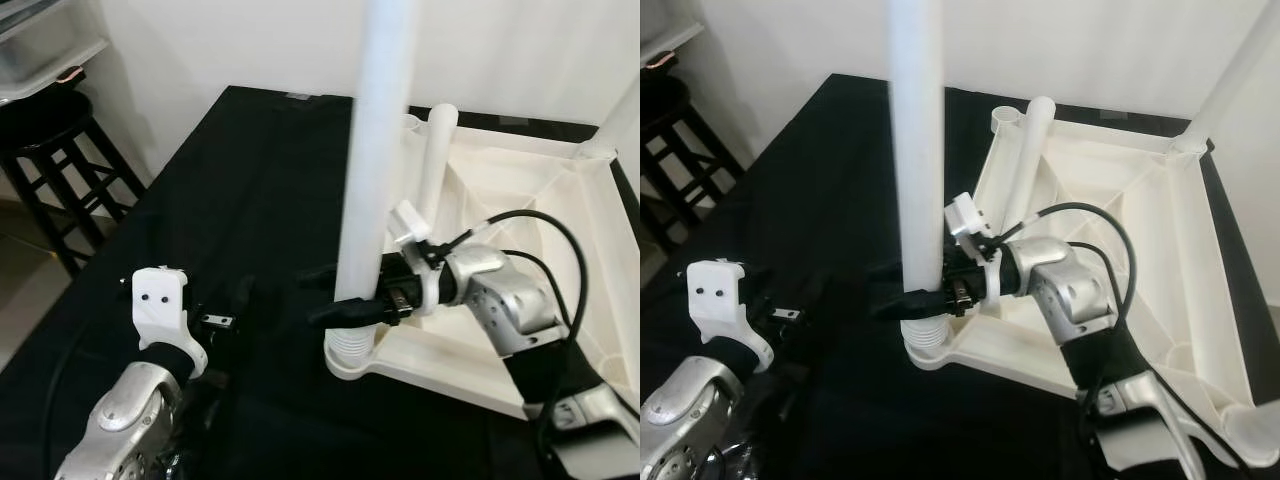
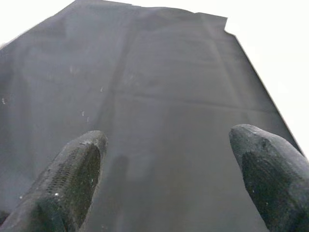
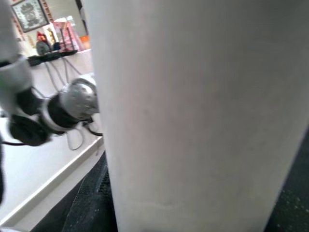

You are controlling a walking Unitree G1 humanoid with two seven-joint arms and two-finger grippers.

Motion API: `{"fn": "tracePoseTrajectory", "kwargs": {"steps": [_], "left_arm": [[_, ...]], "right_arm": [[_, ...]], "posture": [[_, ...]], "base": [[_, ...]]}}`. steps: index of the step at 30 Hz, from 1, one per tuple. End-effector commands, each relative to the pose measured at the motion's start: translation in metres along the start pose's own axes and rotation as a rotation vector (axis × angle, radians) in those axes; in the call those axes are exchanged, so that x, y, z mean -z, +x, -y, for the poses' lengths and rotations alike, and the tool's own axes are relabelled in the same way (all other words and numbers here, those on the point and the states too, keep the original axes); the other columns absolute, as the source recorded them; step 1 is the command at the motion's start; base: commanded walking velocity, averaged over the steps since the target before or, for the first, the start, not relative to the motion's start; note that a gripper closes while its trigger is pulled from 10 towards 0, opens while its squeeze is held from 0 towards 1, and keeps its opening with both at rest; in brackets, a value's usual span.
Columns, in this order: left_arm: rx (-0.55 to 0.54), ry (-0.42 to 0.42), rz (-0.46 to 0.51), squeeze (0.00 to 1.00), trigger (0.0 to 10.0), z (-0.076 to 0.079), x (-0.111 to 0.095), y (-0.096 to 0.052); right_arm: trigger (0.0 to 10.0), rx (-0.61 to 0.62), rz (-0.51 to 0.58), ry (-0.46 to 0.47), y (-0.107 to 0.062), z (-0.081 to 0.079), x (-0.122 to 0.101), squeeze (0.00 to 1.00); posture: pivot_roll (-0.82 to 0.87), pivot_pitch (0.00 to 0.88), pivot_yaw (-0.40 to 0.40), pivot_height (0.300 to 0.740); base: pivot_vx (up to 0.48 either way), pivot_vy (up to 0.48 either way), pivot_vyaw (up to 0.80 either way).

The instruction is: Building children table

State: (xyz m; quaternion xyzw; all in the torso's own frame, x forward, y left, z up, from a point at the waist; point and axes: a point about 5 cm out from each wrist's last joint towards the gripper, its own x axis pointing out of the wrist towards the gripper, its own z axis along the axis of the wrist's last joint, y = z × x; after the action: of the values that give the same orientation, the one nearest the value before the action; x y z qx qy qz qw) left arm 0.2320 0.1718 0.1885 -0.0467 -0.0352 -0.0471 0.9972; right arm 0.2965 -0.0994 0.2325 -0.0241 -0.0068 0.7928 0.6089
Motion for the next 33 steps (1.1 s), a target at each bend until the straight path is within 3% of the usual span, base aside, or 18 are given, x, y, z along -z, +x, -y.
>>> {"fn": "tracePoseTrajectory", "kwargs": {"steps": [1, 9, 15, 33], "left_arm": [[-0.021, 0.001, -0.023, 0.00, 10.0, -0.005, 0.003, -0.004], [-0.056, 0.018, -0.040, 0.00, 10.0, -0.010, 0.005, -0.004], [-0.072, 0.052, -0.038, 0.00, 10.0, -0.014, 0.004, -0.004], [-0.021, 0.077, -0.052, 0.00, 10.0, -0.010, 0.005, -0.007]], "right_arm": [[10.0, -0.075, 0.000, -0.002, 0.005, -0.008, 0.000, 0.00], [10.0, -0.068, -0.063, -0.026, 0.011, -0.011, 0.013, 0.00], [10.0, -0.010, -0.089, -0.048, 0.009, -0.004, 0.019, 0.00], [10.0, -0.024, -0.091, 0.041, -0.021, -0.010, 0.021, 0.00]], "posture": [[0.06, 0.232, -0.043, 0.740], [0.06, 0.243, -0.039, 0.740], [0.06, 0.256, -0.040, 0.740], [0.07, 0.272, -0.035, 0.740]], "base": [[0.000, 0.000, 0.00], [0.000, 0.000, 0.00], [0.000, 0.320, 0.00], [0.000, 0.000, 0.00]]}}
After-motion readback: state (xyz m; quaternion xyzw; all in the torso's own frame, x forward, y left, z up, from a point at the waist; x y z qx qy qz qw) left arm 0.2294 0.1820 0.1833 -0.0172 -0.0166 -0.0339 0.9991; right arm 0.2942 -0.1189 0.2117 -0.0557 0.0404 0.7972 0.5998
